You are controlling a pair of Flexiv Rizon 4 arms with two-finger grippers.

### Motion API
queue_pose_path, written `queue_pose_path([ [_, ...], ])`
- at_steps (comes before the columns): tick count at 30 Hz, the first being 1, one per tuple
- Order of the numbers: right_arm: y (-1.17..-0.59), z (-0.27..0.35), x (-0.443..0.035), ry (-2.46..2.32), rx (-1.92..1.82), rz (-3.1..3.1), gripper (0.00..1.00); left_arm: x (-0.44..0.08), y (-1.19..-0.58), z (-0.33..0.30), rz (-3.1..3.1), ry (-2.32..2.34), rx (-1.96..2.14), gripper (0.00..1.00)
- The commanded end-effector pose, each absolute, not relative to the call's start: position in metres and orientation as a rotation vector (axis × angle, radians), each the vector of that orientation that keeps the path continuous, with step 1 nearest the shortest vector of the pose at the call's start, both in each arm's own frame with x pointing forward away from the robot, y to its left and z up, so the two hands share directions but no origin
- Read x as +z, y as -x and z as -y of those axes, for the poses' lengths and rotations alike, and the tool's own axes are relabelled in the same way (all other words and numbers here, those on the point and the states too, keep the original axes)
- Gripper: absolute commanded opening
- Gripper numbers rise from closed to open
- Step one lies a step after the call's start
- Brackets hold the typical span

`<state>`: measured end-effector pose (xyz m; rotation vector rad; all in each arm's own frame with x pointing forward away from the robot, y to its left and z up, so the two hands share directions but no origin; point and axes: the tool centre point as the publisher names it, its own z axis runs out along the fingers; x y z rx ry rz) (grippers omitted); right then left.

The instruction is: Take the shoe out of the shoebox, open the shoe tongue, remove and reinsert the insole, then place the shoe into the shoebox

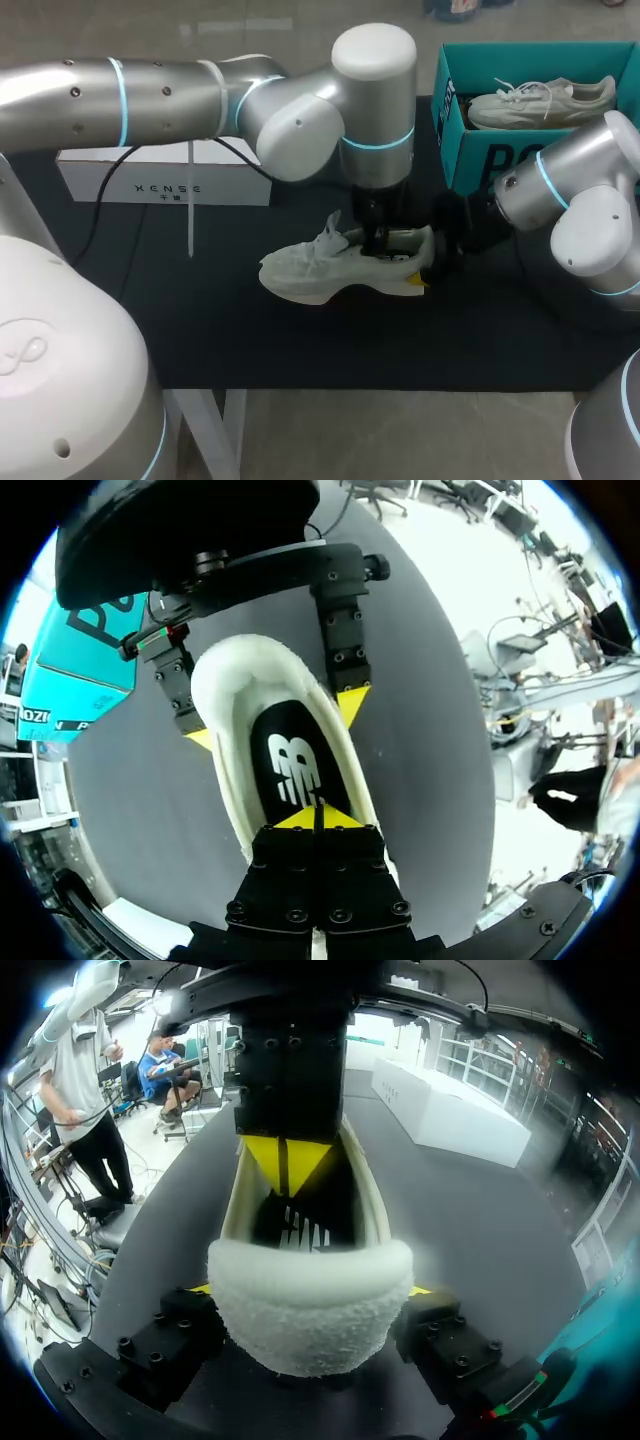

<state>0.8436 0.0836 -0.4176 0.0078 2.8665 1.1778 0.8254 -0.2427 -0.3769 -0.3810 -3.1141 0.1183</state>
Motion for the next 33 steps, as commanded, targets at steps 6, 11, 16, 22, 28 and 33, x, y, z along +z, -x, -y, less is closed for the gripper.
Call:
queue_pose_path([
  [6,-0.845,-0.085,-0.418,-0.009,1.174,-2.867,0.00,-0.385,-0.808,0.224,3.107,0.324,0.095,0.00],
  [11,-0.845,-0.085,-0.418,-0.009,1.174,-2.867,0.00,-0.394,-0.809,0.218,3.073,0.254,0.136,0.00],
  [16,-0.845,-0.085,-0.418,-0.009,1.174,-2.867,0.00,-0.401,-0.816,0.216,3.072,0.248,0.125,0.00],
  [22,-0.845,-0.085,-0.418,-0.009,1.174,-2.867,0.00,-0.402,-0.814,0.220,3.069,0.279,0.124,0.00],
  [28,-0.845,-0.085,-0.418,-0.009,1.174,-2.867,0.00,-0.405,-0.800,0.222,3.039,0.303,0.121,0.00],
  [33,-0.845,-0.085,-0.418,-0.009,1.174,-2.867,0.00,-0.409,-0.797,0.219,3.032,0.295,0.112,0.22],
])
